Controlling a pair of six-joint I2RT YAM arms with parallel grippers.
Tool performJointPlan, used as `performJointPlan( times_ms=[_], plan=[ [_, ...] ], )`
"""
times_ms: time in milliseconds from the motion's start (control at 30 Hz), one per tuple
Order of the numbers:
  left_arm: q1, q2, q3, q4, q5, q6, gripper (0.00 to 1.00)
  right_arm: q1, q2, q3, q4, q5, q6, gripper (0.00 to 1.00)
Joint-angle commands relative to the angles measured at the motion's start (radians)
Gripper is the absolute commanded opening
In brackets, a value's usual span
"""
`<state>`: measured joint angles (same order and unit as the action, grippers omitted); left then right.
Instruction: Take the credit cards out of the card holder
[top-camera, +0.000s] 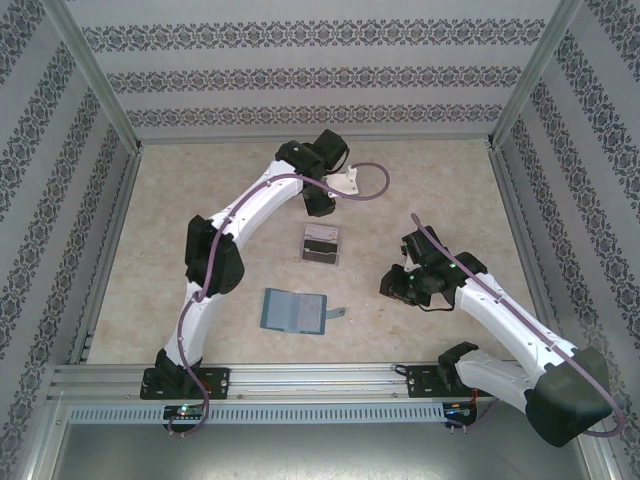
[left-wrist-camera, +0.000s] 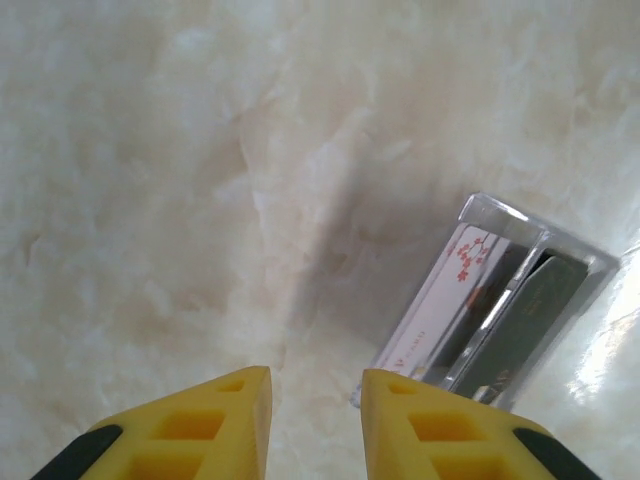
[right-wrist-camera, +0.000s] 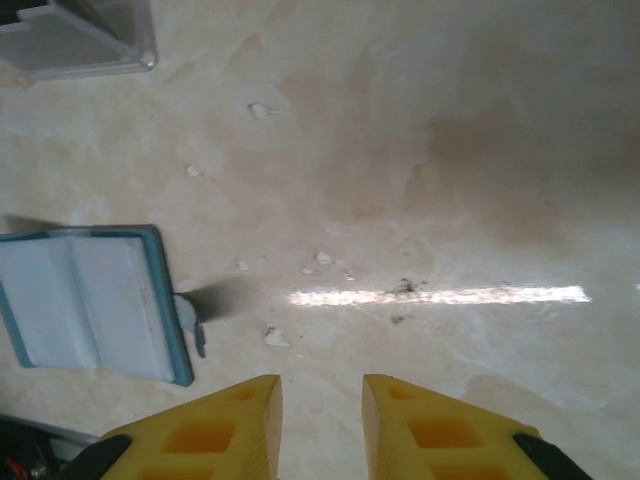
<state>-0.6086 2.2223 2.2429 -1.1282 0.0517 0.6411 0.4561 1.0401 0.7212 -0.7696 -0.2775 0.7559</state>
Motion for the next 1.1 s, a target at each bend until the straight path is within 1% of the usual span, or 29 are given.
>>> performJointPlan(
  times_ms=[0,67,367,400,467,500,600,700,867,1067],
  plan=[
    [-0.005,-0.116,-0.135,0.119,0.016,-0.19,0.3,0.038,0.012,0.005,0.042,-0.011,0.039,0.29],
    [-0.003,-0.193,-0.257,0.188,0.029,-0.263,0.29,0.067,0.026,0.013,0.056,-0.004,0.052,0.29],
    [0.006,-0.509,-0.681,0.43,0.096,-0.636,0.29,0.193,0.125,0.073,0.124,0.028,0.105,0.29],
    [0.006,-0.545,-0.727,0.459,0.104,-0.673,0.3,0.203,0.14,0.08,0.132,0.029,0.108,0.29],
    [0.007,-0.629,-0.843,0.533,0.096,-0.794,0.4,0.231,0.172,0.101,0.145,0.034,0.115,0.29],
    [0.007,-0.66,-0.884,0.553,0.098,-0.837,0.42,0.243,0.186,0.112,0.149,0.037,0.117,0.29],
    [0.007,-0.756,-1.004,0.604,0.14,-0.941,0.43,0.286,0.235,0.144,0.163,0.044,0.125,0.29],
    [0.007,-0.821,-1.08,0.609,0.141,-1.053,0.41,0.317,0.28,0.166,0.186,0.041,0.135,0.29],
    [0.006,-0.877,-1.166,0.588,0.176,-1.208,0.4,0.354,0.35,0.194,0.219,0.024,0.144,0.29],
    [-0.02,-0.935,-1.26,0.591,0.196,-1.298,0.39,0.384,0.413,0.208,0.266,-0.003,0.156,0.29]
  ],
)
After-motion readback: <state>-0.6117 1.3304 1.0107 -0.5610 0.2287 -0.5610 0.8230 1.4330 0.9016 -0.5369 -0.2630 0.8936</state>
